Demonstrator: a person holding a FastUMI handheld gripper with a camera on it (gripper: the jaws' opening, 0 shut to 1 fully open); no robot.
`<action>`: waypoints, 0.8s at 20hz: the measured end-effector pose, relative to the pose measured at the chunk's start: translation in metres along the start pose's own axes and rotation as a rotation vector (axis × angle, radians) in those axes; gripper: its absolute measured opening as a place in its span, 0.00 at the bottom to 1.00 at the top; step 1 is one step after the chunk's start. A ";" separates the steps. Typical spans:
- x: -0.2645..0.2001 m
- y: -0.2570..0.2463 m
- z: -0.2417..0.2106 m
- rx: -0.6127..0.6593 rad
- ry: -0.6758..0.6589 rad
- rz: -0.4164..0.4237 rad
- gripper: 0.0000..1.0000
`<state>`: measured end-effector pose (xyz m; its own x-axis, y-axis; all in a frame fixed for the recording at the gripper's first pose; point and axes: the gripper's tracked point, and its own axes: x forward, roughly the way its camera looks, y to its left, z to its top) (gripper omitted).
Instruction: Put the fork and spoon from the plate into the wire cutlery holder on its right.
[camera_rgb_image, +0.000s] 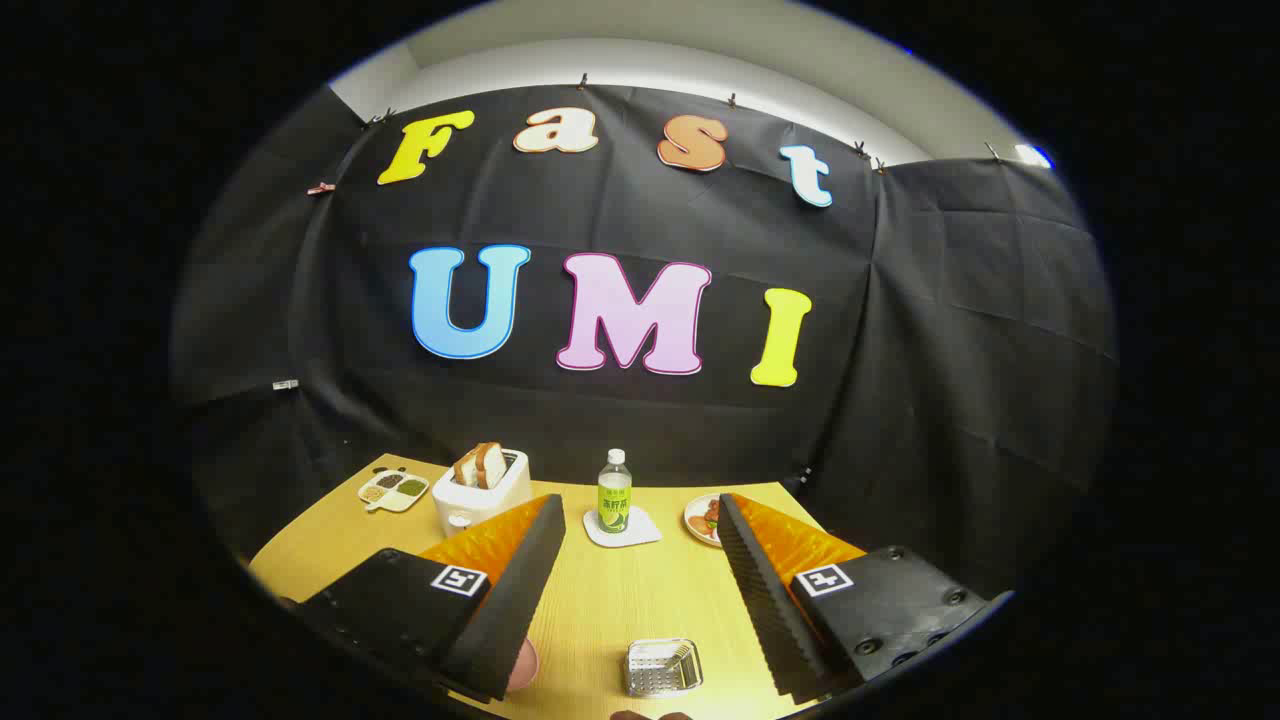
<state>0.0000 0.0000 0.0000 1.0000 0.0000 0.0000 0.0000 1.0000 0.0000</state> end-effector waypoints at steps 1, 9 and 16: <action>-0.001 0.000 -0.002 0.008 0.005 -0.002 0.95; -0.001 0.005 -0.014 0.040 0.045 0.005 0.96; -0.001 0.020 -0.031 0.027 0.093 0.051 0.96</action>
<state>-0.0013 0.0200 -0.0308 0.9944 0.0519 -0.0919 -0.0494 0.9984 0.0289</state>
